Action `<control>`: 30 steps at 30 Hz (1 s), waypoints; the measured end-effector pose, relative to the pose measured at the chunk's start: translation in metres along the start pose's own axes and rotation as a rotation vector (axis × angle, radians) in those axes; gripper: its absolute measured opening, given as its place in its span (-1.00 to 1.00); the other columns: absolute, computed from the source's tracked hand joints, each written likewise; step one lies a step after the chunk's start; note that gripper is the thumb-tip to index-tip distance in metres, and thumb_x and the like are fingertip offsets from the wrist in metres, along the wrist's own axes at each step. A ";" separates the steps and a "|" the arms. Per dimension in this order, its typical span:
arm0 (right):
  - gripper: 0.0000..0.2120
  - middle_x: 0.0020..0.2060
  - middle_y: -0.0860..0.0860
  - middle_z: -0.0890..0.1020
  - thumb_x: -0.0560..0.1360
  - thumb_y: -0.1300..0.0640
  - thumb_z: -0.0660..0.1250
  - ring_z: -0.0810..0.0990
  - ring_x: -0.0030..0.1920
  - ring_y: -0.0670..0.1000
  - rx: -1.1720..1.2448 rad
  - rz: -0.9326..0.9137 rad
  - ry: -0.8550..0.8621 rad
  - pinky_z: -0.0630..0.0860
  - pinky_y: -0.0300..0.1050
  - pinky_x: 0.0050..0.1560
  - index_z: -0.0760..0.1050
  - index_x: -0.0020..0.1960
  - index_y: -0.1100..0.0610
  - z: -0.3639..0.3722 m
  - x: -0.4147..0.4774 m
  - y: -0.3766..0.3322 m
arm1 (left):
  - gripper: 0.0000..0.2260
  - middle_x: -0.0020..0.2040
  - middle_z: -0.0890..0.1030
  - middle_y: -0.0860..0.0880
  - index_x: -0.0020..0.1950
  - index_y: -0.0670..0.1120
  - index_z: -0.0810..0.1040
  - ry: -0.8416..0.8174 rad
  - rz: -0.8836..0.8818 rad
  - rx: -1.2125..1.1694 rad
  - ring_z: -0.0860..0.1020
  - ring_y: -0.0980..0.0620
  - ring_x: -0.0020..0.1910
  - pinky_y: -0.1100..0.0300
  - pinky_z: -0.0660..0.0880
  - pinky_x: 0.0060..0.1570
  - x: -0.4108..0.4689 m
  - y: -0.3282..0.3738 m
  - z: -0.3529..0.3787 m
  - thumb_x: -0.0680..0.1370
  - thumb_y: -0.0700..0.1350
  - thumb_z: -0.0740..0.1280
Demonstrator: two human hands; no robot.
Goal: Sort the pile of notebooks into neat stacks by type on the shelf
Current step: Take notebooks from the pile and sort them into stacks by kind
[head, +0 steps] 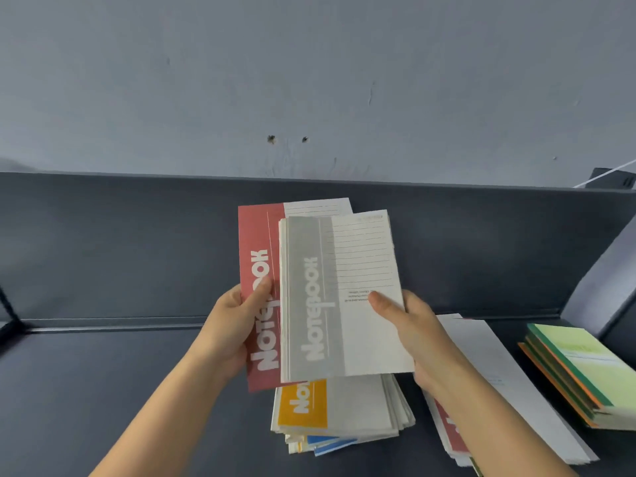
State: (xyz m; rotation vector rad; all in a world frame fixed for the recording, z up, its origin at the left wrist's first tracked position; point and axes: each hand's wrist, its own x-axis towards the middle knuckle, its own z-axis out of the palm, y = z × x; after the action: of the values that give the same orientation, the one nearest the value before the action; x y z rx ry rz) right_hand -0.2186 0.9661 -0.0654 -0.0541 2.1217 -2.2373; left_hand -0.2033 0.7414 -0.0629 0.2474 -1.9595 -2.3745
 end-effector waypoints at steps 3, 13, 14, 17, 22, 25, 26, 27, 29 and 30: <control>-0.74 0.03 -0.05 0.67 0.52 0.01 0.34 0.64 0.02 -0.03 -0.007 0.057 0.053 0.56 -0.12 -0.11 0.50 0.18 0.04 0.005 0.002 0.005 | -0.80 -0.21 0.73 -0.08 0.06 -0.14 0.55 0.115 0.062 -0.028 0.69 -0.03 -0.33 0.15 0.59 -0.41 0.000 0.002 -0.025 0.59 -0.02 0.28; -0.71 0.02 0.01 0.58 0.53 0.08 0.31 0.59 -0.05 0.00 -0.576 0.227 0.085 0.53 -0.14 -0.22 0.41 0.22 0.14 0.004 0.002 0.059 | -0.85 -0.18 0.72 -0.10 0.00 -0.06 0.56 0.264 0.173 0.072 0.69 -0.04 -0.33 0.08 0.61 -0.29 -0.016 0.022 -0.099 0.58 0.01 0.30; -0.72 0.05 0.00 0.54 0.53 0.04 0.31 0.58 -0.04 0.00 -0.682 0.206 0.090 0.53 -0.14 -0.19 0.43 0.19 0.13 0.004 0.002 0.060 | -0.86 -0.19 0.72 -0.09 -0.01 -0.04 0.56 0.260 0.176 0.053 0.69 -0.03 -0.34 0.09 0.60 -0.30 -0.017 0.023 -0.099 0.58 0.01 0.30; -0.73 0.08 0.02 0.33 0.50 -0.05 0.31 0.48 0.07 0.06 -0.897 0.185 0.117 0.50 -0.06 0.03 0.44 0.11 0.07 0.003 0.000 0.057 | -0.87 -0.26 0.72 -0.06 -0.04 -0.05 0.56 0.204 0.154 -0.013 0.67 0.01 -0.40 0.14 0.60 -0.41 -0.022 0.022 -0.085 0.59 -0.01 0.29; -0.77 0.02 0.10 0.49 0.60 -0.06 0.12 0.48 0.09 0.10 -0.621 -0.020 0.199 0.40 -0.08 0.00 0.40 -0.15 0.04 -0.004 -0.014 0.045 | -0.79 -0.14 0.73 -0.11 0.07 -0.12 0.58 0.031 0.048 -0.097 0.68 -0.05 -0.31 0.09 0.65 -0.29 -0.024 0.010 -0.032 0.57 0.00 0.30; -0.72 0.07 -0.15 0.63 0.58 -0.19 0.10 0.57 0.12 -0.12 -0.213 0.011 0.098 0.49 -0.12 0.17 0.51 0.06 -0.09 -0.011 -0.033 0.030 | -0.76 -0.10 0.73 -0.14 0.12 -0.16 0.55 -0.062 -0.016 -0.077 0.69 -0.06 -0.30 0.12 0.61 -0.35 -0.024 -0.003 0.011 0.59 -0.01 0.29; -0.80 0.03 -0.20 0.64 0.59 -0.12 0.15 0.59 0.05 -0.19 -0.187 0.011 0.083 0.51 -0.21 0.08 0.51 0.08 -0.11 -0.016 -0.039 0.028 | -0.77 -0.12 0.73 -0.14 0.11 -0.16 0.55 -0.090 -0.032 -0.075 0.68 -0.05 -0.33 0.15 0.59 -0.40 -0.024 -0.008 0.026 0.59 -0.02 0.29; -0.86 -0.01 -0.19 0.66 0.59 0.00 0.21 0.62 -0.02 -0.21 -0.183 -0.005 0.098 0.53 -0.26 -0.04 0.51 0.08 -0.08 -0.023 -0.043 0.028 | -0.78 -0.15 0.73 -0.12 0.08 -0.15 0.55 -0.113 -0.049 -0.066 0.68 -0.03 -0.37 0.18 0.57 -0.44 -0.025 -0.012 0.040 0.60 -0.02 0.28; -0.86 -0.05 -0.12 0.68 0.57 0.19 0.25 0.65 -0.12 -0.19 -0.229 -0.008 0.200 0.52 -0.31 -0.21 0.51 0.07 0.00 -0.041 -0.049 0.030 | -0.81 -0.17 0.73 -0.06 0.06 -0.10 0.55 -0.148 -0.056 0.049 0.69 0.00 -0.33 0.18 0.58 -0.41 -0.023 -0.022 0.062 0.60 -0.01 0.27; -0.84 -0.06 -0.10 0.67 0.56 0.23 0.25 0.65 -0.12 -0.18 -0.250 0.000 0.245 0.51 -0.31 -0.24 0.51 0.06 0.02 -0.052 -0.051 0.030 | -0.82 -0.14 0.73 -0.01 0.07 -0.07 0.55 -0.159 -0.022 0.187 0.70 0.02 -0.26 0.17 0.61 -0.34 -0.020 -0.027 0.069 0.60 0.00 0.26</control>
State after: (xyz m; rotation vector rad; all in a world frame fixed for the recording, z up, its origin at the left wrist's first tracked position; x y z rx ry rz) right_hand -0.1707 1.0200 -0.0978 0.2200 2.5142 -2.0579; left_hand -0.1930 0.8165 -0.0755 0.0895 -2.2646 -2.2895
